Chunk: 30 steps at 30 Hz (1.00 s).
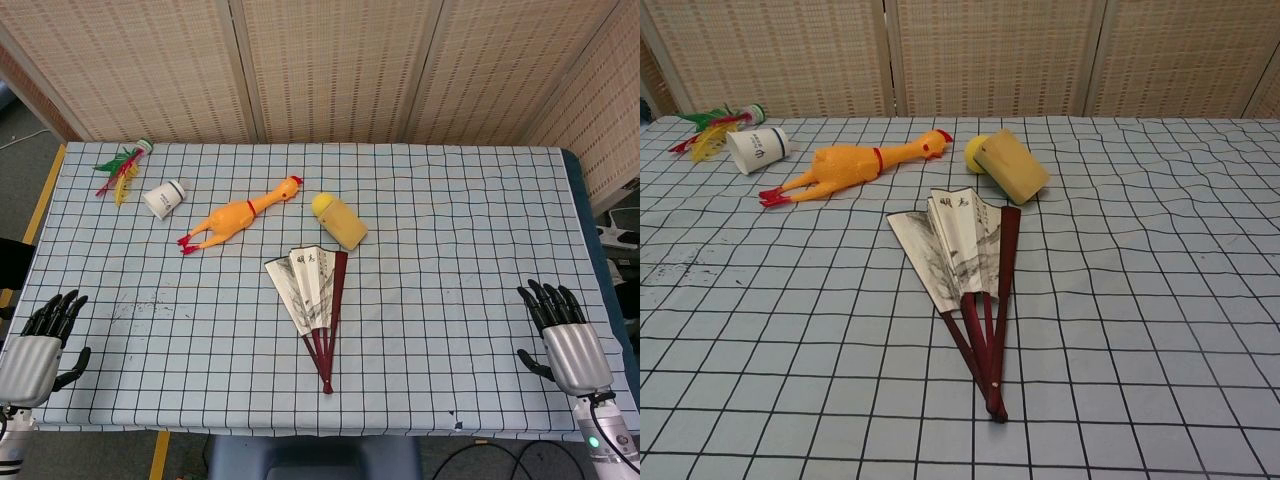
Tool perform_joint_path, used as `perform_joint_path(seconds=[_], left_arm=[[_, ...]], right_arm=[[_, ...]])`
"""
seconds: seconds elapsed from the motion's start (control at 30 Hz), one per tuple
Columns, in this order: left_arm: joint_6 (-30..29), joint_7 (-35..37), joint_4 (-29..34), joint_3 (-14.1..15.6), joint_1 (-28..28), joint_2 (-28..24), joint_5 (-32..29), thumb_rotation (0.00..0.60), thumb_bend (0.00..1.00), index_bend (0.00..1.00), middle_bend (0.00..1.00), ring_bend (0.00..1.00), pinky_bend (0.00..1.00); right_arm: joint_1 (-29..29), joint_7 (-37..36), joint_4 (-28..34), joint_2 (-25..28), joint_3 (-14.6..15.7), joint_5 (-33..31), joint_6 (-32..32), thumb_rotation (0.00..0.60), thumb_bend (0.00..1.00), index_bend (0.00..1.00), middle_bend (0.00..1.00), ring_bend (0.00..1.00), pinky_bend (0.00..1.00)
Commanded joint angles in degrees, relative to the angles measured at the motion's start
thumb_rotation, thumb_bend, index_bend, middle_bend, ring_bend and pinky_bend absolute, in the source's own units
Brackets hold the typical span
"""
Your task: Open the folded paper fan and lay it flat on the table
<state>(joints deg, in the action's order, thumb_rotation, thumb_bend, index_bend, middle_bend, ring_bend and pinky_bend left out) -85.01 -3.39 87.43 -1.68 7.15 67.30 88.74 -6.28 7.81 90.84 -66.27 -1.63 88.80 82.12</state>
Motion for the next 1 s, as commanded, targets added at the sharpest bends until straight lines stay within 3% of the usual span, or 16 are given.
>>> perform_joint_path(seconds=[0.03, 0.23, 0.37, 0.57, 0.8, 1.0], left_arm=[[0.0, -0.3, -0.2, 0.1, 0.1, 0.2, 0.3, 0.6, 0.43, 0.0, 0.0, 0.0, 0.15], [0.5, -2.5, -0.9, 0.3, 0.7, 1.4, 0.9, 0.599, 0.44, 0.0, 0.0, 0.0, 0.15], [2.9, -5.3, -0.8, -0.4, 1.9, 2.4, -0.6, 0.6, 0.44, 0.0, 0.0, 0.0, 0.15], [3.1, -6.0, -0.7, -0.9, 3.0, 2.8, -0.1, 0.6, 0.44, 0.0, 0.0, 0.0, 0.15], [2.6, -4.8, -1.7, -2.1, 3.0, 3.0, -1.9, 0.6, 0.43, 0.0, 0.0, 0.0, 0.15], [4.7, -4.7, -2.9, -3.2, 4.0, 3.7, -4.6, 0.6, 0.42, 0.0, 0.0, 0.0, 0.15]], right_arm=[[-0.2, 0.5, 0.1, -0.2, 0.1, 0.0, -0.3, 0.6, 0.14, 0.0, 0.0, 0.0, 0.0], [-0.3, 0.6, -0.5, -1.1, 0.6, 1.5, 0.2, 0.6, 0.14, 0.0, 0.0, 0.0, 0.0], [-2.4, 1.8, -3.9, -4.8, 0.4, 3.8, -1.1, 0.6, 0.14, 0.0, 0.0, 0.0, 0.0], [-8.2, 6.1, -10.1, -14.7, -2.0, 8.1, -2.8, 0.6, 0.14, 0.12, 0.0, 0.0, 0.0], [-19.6, 9.7, -18.6, -25.3, -4.4, 10.8, -13.2, 0.6, 0.14, 0.31, 0.0, 0.0, 0.0], [-27.4, 9.3, -29.1, -33.9, -6.2, 11.6, -17.4, 0.6, 0.14, 0.34, 0.0, 0.0, 0.0]])
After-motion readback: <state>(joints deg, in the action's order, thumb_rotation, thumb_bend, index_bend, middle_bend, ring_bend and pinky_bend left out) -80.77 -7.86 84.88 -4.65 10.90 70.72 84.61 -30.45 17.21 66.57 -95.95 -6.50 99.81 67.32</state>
